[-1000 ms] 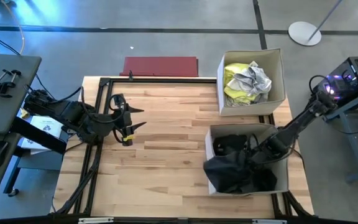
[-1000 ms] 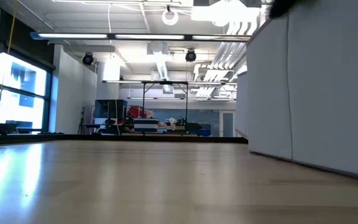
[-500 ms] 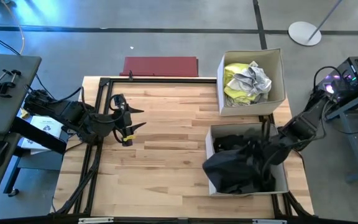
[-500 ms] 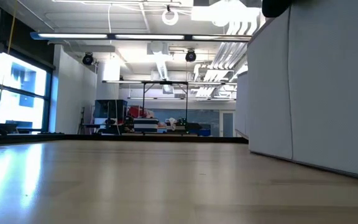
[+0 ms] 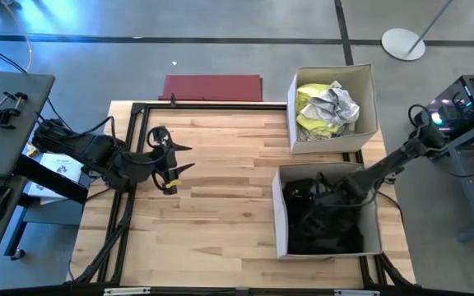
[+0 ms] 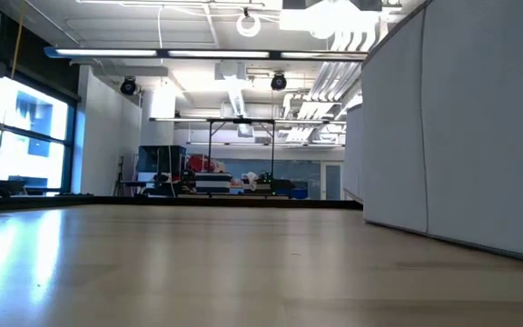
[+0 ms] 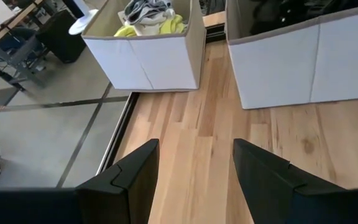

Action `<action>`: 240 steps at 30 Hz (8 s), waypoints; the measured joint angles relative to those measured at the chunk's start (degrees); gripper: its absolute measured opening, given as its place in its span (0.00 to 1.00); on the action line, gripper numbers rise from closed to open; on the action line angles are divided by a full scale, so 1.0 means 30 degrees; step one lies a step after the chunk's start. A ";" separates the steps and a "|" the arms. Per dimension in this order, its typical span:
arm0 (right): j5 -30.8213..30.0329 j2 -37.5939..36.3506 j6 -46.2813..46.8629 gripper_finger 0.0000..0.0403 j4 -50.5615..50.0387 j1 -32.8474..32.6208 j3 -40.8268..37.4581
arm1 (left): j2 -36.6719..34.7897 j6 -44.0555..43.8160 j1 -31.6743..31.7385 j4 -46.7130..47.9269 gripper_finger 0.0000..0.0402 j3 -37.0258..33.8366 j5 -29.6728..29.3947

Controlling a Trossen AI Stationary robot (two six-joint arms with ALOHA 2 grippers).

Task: Sort clothes
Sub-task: Put the black shorts in the bottom white bin, then adjust the top white bin, then return to Home Position

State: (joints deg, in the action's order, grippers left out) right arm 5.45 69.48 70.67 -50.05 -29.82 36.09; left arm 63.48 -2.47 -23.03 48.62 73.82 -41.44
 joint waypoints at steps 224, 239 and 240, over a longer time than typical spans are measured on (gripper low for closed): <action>-0.2853 -1.0892 -2.2966 0.05 1.6558 0.7753 -0.1393 | 0.2870 0.1218 0.4028 -1.5371 0.49 -0.9989 0.7784; 0.3390 -1.0551 -2.1350 0.00 2.9324 1.2396 -0.8837 | 0.0554 0.1753 0.7594 -1.8760 0.49 -1.0824 1.2039; 0.3497 -1.0551 -2.1350 0.00 2.9331 1.2346 -0.9027 | -0.0117 0.1619 0.7811 -1.9200 0.49 -1.1482 1.2014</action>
State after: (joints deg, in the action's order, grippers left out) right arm 15.94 37.82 6.62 37.95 7.21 9.01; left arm 63.13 2.39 0.41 -8.98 39.38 -5.40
